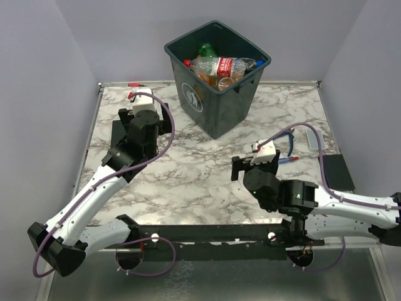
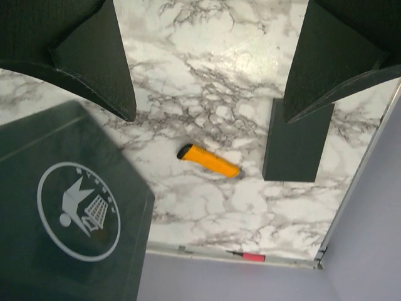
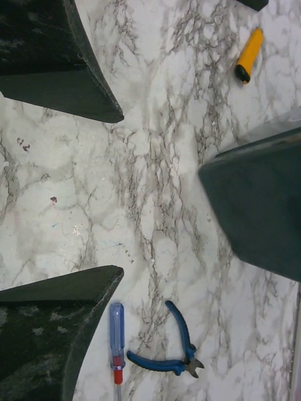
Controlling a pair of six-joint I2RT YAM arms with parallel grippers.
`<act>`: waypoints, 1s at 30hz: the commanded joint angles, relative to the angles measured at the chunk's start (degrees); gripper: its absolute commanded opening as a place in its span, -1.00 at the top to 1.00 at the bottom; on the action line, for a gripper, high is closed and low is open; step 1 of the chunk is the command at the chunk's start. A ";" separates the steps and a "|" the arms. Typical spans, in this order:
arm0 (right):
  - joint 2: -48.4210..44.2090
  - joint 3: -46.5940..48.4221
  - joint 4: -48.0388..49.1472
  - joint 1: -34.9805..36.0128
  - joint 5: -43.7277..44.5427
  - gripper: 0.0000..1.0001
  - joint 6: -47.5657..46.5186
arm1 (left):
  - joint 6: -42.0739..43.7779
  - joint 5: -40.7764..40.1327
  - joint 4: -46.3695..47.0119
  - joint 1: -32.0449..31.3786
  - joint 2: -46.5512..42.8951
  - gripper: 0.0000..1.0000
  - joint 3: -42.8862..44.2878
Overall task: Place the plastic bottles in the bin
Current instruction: Reset both arms
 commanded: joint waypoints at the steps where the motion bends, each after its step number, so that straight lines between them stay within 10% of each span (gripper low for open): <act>1: 4.67 6.63 -10.72 -1.35 3.94 -1.00 8.80 | -4.89 0.95 -7.70 0.00 -2.69 -0.98 -2.06; 14: 8.40 5.53 1.99 -52.18 -34.89 -0.99 10.80 | -13.16 -8.49 -2.52 5.70 3.45 -0.98 -11.79; 24: 10.17 -8.03 31.12 -57.04 -6.27 -1.00 -1.61 | -1.90 -10.37 30.35 11.24 5.41 -0.98 -29.94; 30: 16.50 -28.95 71.69 -57.21 -6.03 -1.00 -22.76 | 0.42 -9.18 51.83 12.68 7.80 -0.98 -42.54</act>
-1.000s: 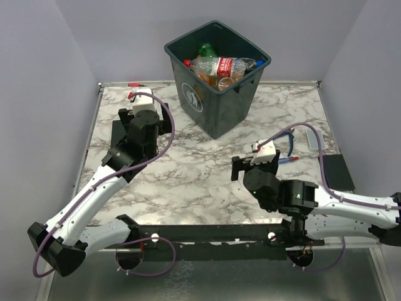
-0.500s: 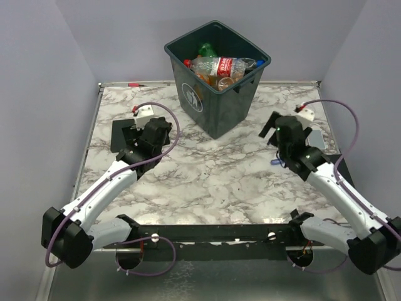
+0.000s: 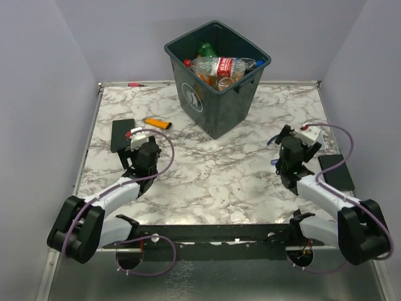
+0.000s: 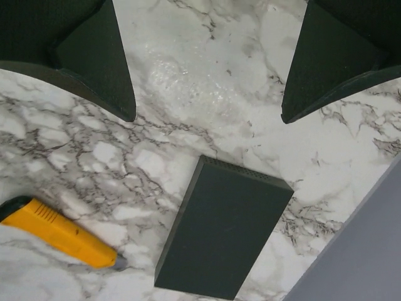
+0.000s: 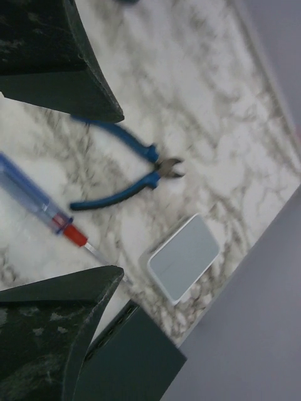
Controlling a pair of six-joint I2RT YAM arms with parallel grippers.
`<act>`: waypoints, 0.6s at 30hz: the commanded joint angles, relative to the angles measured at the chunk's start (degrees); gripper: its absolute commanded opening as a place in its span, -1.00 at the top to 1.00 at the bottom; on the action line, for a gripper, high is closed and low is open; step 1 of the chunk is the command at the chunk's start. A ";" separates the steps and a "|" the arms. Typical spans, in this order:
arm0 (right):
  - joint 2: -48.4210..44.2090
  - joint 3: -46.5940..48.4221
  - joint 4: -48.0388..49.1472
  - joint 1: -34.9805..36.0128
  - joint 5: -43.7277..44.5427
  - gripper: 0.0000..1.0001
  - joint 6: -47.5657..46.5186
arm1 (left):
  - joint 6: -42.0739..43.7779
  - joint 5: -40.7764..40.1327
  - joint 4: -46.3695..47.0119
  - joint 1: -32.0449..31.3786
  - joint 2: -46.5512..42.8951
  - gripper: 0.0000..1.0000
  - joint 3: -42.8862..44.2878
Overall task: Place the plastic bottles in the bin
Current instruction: Reset both arms
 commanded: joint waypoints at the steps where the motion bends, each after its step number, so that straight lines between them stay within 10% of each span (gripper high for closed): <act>1: 6.60 -11.89 29.23 -0.62 6.03 -1.00 -12.17 | 4.32 -2.73 20.42 2.15 2.37 -0.98 -5.96; 6: 16.53 -14.91 42.39 -2.34 9.12 -1.00 -12.45 | 5.73 -6.05 26.64 3.18 5.81 -0.98 -6.92; 13: 23.25 -14.33 51.34 -7.19 -13.66 -1.00 -20.96 | 7.81 -1.34 38.41 6.19 10.80 -0.98 -7.41; 18: 23.58 -13.94 50.95 -7.58 -14.94 -1.00 -20.94 | 22.43 10.33 43.58 6.51 15.41 -0.98 -7.90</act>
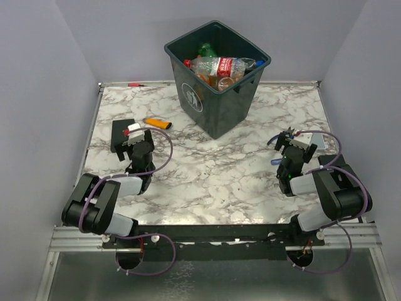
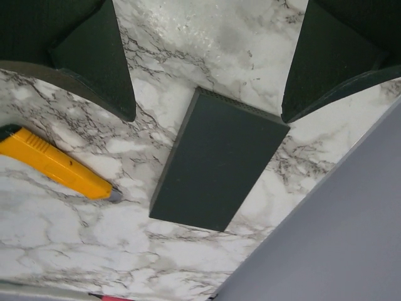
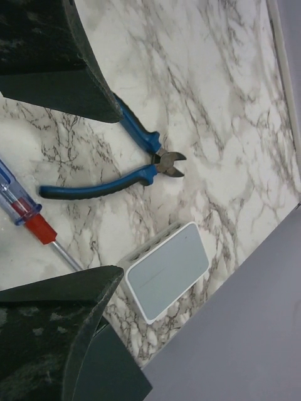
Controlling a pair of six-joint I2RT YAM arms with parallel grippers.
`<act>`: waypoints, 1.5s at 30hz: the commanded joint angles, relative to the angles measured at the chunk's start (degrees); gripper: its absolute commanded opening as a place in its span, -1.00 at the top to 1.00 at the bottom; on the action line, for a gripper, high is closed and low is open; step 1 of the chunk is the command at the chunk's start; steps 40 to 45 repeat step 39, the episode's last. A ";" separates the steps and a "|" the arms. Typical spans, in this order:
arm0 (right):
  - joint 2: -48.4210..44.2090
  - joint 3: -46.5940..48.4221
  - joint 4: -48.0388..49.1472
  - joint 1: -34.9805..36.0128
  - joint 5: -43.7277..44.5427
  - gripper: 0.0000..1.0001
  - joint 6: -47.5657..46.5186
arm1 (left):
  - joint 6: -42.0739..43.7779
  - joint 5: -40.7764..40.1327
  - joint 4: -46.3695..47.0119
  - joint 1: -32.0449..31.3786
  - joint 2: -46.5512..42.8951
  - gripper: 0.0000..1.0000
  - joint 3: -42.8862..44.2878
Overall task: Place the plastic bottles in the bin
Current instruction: Reset both arms
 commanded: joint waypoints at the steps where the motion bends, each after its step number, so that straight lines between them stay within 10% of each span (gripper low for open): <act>1: 0.69 0.66 5.59 -0.51 -4.28 -1.00 -2.14 | 8.29 11.75 8.28 0.64 3.50 -0.98 -2.14; 11: 0.97 1.84 3.49 -0.90 -4.75 -1.00 -1.67 | 6.25 23.18 27.37 7.00 14.51 -0.98 -6.42; 22: 0.60 4.25 -3.05 -4.22 -10.94 -1.00 1.36 | 3.58 19.25 25.73 7.92 14.93 -0.98 -5.55; 29: 6.33 -8.65 28.25 -6.18 -23.25 -1.00 -3.71 | 3.63 19.18 25.86 7.80 15.07 -0.98 -5.46; 32: 1.86 -4.61 11.97 -7.01 -23.79 -1.00 -0.27 | 3.67 19.18 25.87 7.83 15.07 -0.98 -5.46; 45: 2.90 -3.71 12.99 -7.36 -22.81 -1.00 -0.40 | 3.85 19.44 25.68 7.82 15.15 -0.98 -5.26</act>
